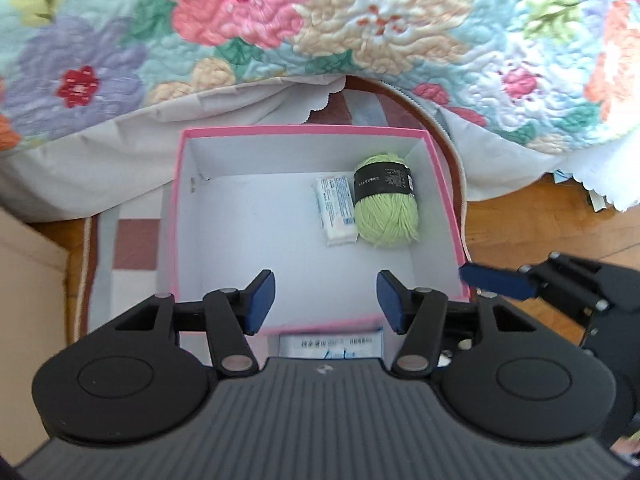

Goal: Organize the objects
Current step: 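Open the left tool to release the soap box and lift away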

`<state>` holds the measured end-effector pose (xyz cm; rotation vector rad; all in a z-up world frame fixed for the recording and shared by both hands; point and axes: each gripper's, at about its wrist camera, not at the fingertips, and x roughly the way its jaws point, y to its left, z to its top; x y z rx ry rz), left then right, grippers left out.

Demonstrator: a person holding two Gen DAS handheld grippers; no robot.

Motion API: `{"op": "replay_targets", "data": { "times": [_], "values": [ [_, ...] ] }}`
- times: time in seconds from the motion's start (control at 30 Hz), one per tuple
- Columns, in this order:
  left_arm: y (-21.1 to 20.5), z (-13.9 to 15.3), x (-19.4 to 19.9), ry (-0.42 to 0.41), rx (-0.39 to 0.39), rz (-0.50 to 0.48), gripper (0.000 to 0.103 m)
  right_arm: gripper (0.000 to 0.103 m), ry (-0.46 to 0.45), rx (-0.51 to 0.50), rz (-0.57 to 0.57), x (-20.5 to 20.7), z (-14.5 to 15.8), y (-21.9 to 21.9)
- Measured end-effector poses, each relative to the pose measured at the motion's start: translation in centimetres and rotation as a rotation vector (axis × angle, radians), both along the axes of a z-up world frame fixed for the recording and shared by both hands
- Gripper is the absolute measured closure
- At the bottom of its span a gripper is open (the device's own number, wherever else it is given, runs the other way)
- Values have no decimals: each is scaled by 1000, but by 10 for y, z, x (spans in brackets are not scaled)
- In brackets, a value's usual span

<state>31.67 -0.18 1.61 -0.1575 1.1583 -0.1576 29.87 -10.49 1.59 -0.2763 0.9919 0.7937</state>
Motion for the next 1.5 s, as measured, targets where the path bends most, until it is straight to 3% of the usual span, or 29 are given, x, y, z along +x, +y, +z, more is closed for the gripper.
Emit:
{"op": "replay_targets", "data": {
  "times": [0.1, 0.37, 0.47, 0.57, 0.67, 0.8, 1.13, 1.5],
  "values": [
    [2, 22, -22, -15, 27, -5, 44, 45, -6, -7, 12, -12, 19, -5],
    [12, 59, -78, -28, -5, 6, 38, 35, 4, -27, 74, -52, 55, -26],
    [13, 66, -98, -27, -16, 8, 33, 34, 12, -28, 95, -67, 67, -34],
    [12, 72, -118, -30, -19, 3, 30, 26, 12, -27, 123, -83, 78, -41],
    [15, 73, -137, -14, -69, 0, 28, 24, -8, -37, 159, -101, 87, -46],
    [16, 68, -160, -8, -72, -9, 28, 23, -10, -46, 190, -120, 91, -53],
    [20, 37, -196, 57, -70, -26, 27, 23, 55, -50, 217, -143, 63, -68],
    [21, -23, -199, 99, -98, -11, 27, 23, 111, -32, 195, -142, 1, -78]
  ]
}}
